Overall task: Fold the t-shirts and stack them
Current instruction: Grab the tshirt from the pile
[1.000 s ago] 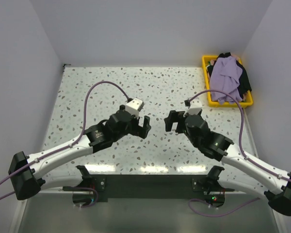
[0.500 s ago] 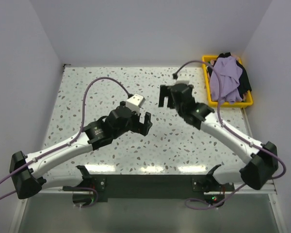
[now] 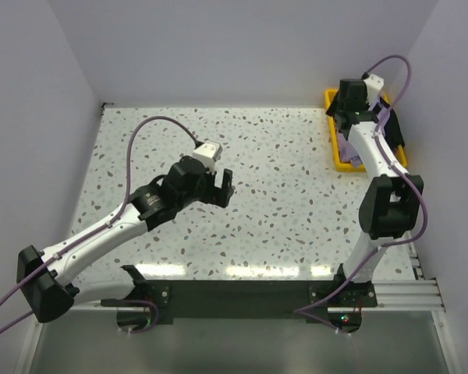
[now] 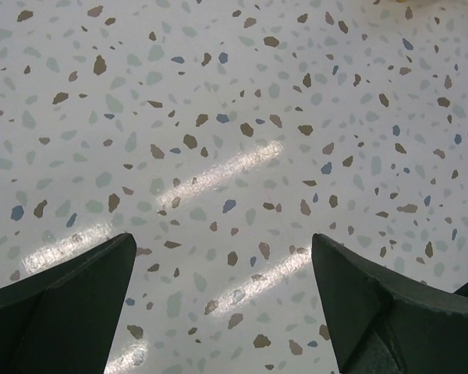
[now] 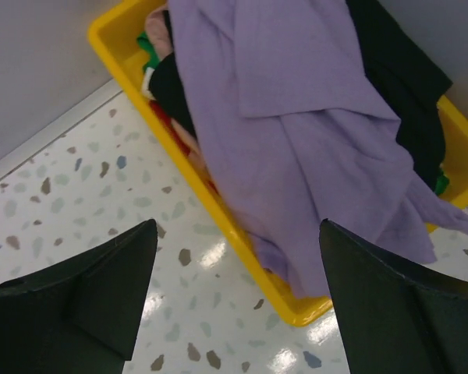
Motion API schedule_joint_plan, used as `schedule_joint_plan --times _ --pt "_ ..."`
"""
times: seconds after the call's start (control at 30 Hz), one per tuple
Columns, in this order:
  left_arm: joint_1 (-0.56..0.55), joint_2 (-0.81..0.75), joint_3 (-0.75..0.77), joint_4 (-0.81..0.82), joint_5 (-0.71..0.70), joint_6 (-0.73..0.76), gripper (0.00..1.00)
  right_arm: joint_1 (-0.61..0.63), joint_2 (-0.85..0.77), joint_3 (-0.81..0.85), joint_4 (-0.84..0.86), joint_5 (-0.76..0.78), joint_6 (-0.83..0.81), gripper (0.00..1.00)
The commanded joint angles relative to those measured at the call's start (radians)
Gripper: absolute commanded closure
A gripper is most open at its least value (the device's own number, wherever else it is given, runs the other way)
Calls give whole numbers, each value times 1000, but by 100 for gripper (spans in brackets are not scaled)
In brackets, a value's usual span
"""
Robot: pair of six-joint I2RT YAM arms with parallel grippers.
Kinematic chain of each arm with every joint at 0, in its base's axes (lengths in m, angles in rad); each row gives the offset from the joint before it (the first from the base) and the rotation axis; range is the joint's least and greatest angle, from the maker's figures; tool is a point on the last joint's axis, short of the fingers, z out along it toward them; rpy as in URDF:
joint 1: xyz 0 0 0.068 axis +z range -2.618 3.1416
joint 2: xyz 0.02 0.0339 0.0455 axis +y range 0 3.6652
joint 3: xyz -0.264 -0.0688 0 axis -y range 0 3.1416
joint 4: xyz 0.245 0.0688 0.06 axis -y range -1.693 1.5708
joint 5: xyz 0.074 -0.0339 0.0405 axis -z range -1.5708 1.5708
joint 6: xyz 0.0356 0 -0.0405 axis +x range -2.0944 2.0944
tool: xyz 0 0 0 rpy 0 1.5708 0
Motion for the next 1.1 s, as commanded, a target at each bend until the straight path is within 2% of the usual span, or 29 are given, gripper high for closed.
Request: schedule_joint_plan --times 0.0,0.3,0.57,0.6,0.67,0.7,0.77,0.8,0.9,1.07 --pt "44 -34 6 -12 57 10 0 -90 38 14 7 27 45 13" --pt "71 -53 -18 -18 69 37 0 -164 113 -47 63 47 49 16" --pt "77 -64 -27 -12 77 39 0 -168 187 -23 67 49 39 27" --pt "77 -67 -27 -12 77 39 0 -170 190 -20 63 47 37 35" --pt "78 -70 -31 -12 78 39 0 -170 191 -16 60 50 35 46" --pt "80 -73 -31 -10 78 37 0 -170 188 -16 61 49 35 60" --pt "81 -76 -34 -9 78 39 0 -170 188 -9 61 49 32 73" --pt "81 -77 -32 -7 78 39 0 -171 185 -3 49 47 34 86" --pt "81 -77 -37 -10 80 39 0 -171 173 19 18 38 35 100" --pt "81 -77 -35 -7 85 37 0 -171 63 11 20 -5 39 100"
